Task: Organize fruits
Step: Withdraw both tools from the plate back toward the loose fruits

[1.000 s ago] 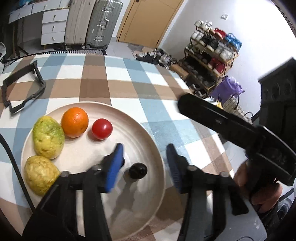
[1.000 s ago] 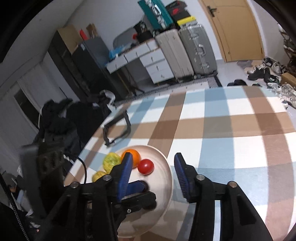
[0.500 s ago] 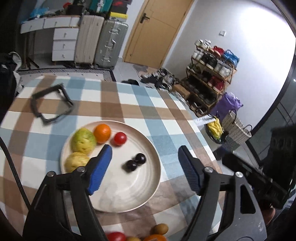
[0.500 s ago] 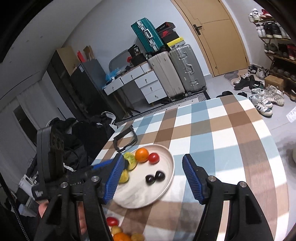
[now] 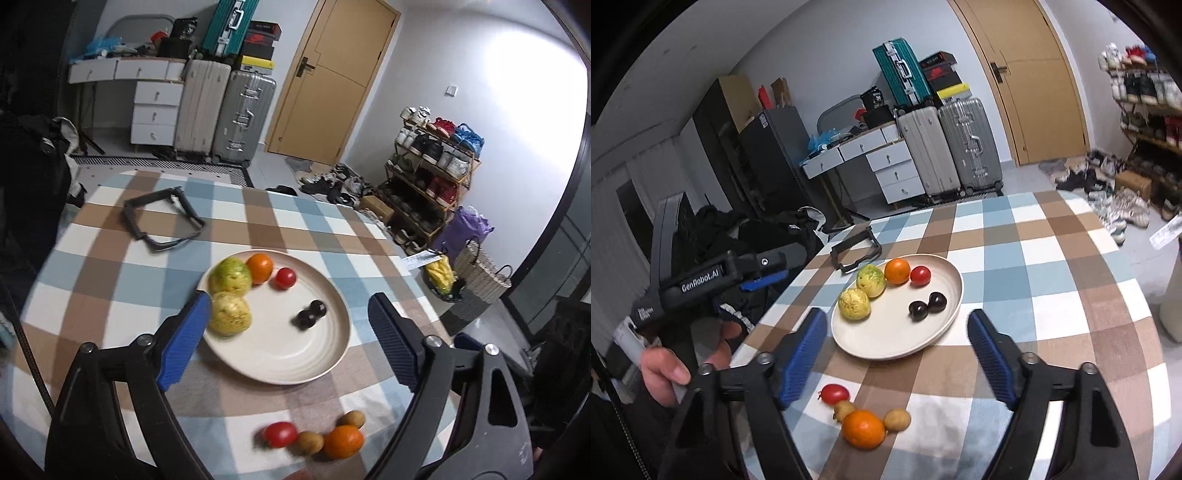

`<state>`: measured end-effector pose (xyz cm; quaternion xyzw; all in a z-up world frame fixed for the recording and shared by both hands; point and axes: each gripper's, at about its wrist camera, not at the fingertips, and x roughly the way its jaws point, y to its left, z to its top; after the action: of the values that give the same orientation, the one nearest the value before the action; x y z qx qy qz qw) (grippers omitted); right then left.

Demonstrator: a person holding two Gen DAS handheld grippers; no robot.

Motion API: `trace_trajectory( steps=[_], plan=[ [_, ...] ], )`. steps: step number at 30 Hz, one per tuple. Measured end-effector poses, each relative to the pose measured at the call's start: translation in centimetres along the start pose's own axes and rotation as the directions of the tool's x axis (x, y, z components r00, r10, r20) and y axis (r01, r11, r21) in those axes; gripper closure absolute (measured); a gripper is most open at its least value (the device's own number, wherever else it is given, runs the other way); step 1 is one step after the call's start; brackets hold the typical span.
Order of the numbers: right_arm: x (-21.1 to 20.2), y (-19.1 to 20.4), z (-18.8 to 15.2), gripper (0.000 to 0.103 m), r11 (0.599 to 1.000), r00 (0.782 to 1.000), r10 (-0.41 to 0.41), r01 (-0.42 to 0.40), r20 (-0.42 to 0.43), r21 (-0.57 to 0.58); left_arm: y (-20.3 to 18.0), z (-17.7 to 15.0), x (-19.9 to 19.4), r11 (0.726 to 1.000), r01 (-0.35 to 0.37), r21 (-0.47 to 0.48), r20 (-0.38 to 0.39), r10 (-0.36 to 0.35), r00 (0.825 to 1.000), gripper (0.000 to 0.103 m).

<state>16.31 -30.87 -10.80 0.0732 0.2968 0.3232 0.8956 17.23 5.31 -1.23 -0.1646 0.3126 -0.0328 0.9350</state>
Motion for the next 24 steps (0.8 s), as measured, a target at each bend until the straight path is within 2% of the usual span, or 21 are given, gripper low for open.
trace_trajectory(
  steps=[5, 7, 9, 16, 21, 24],
  plan=[
    [-0.8, 1.9, -1.2, 0.010, 0.999, 1.000, -0.012, 0.013, 0.012, -0.041, 0.5, -1.8, -2.3, 0.999, -0.036, 0.013, 0.013, 0.036, 0.999, 0.008],
    [-1.2, 2.5, -1.8, 0.006, 0.999, 1.000, -0.022, 0.023, 0.016, -0.035, 0.7, -2.8, -3.4, 0.998, -0.051, 0.020, 0.034, 0.051, 0.998, 0.001],
    [-1.5, 2.8, -2.3, 0.005, 0.999, 0.999, -0.029, 0.029, 0.021, -0.029, 0.8, -4.0, -4.3, 0.997, -0.067, 0.037, 0.047, 0.065, 0.997, 0.001],
    [-2.0, 3.8, -5.1, 0.004, 0.998, 0.999, -0.051, 0.051, -0.005, -0.031, 1.6, -8.4, -4.5, 0.991, -0.117, 0.066, -0.044, 0.120, 0.992, 0.001],
    [-1.3, 3.6, -6.9, 0.004, 0.995, 0.994, -0.095, 0.094, -0.054, -0.013, 2.0, -11.0, -3.9, 0.986, -0.140, 0.094, -0.072, 0.147, 0.987, 0.001],
    [-0.7, 2.7, -7.3, 0.004, 0.995, 0.992, -0.091, 0.094, -0.090, 0.027, 2.3, -11.9, -3.5, 0.985, -0.139, 0.101, -0.094, 0.148, 0.984, 0.001]
  ],
)
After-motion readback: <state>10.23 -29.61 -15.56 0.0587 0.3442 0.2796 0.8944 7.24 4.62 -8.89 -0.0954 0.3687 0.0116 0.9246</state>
